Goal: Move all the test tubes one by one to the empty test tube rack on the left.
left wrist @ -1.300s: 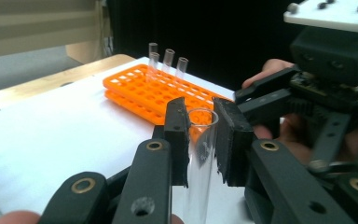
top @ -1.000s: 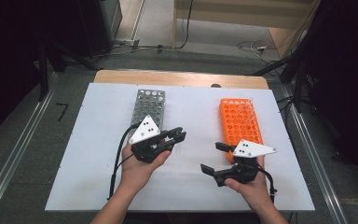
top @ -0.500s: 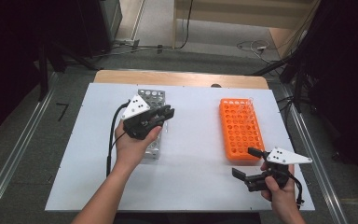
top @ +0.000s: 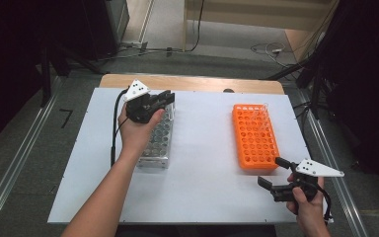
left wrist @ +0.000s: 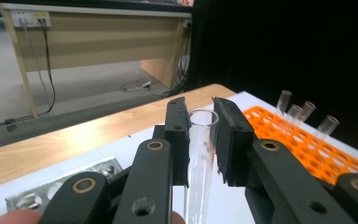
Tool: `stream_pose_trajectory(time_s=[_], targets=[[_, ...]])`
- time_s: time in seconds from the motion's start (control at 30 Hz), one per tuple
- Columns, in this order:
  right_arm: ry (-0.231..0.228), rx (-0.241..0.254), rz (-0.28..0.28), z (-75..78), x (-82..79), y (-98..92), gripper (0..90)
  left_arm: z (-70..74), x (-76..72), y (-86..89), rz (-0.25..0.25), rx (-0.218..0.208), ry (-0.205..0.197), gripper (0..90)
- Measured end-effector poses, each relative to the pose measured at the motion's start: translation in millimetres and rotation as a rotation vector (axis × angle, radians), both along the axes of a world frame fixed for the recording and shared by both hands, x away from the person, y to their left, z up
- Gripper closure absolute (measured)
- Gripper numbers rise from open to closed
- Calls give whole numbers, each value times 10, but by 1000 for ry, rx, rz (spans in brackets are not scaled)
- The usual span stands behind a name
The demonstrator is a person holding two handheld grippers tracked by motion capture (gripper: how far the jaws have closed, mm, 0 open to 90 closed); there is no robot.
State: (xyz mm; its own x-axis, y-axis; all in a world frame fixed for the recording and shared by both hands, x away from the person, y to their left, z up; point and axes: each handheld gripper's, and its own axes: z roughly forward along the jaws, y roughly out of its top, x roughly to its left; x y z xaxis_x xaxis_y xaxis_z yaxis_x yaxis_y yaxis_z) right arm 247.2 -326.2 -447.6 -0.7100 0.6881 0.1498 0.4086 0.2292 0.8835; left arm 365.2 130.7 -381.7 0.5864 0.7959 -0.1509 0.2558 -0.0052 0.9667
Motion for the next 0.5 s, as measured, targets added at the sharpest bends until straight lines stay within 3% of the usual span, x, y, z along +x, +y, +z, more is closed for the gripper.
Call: stream_pose_trajectory(time_s=[0.23, 0.5], targets=[[0, -13, 0, -15, -5, 10, 0, -26, 340, 71, 52, -15, 9, 754], [8, -19, -7, -37, -1, 11, 0, -65, 621, 93, 104, -9, 23, 754]])
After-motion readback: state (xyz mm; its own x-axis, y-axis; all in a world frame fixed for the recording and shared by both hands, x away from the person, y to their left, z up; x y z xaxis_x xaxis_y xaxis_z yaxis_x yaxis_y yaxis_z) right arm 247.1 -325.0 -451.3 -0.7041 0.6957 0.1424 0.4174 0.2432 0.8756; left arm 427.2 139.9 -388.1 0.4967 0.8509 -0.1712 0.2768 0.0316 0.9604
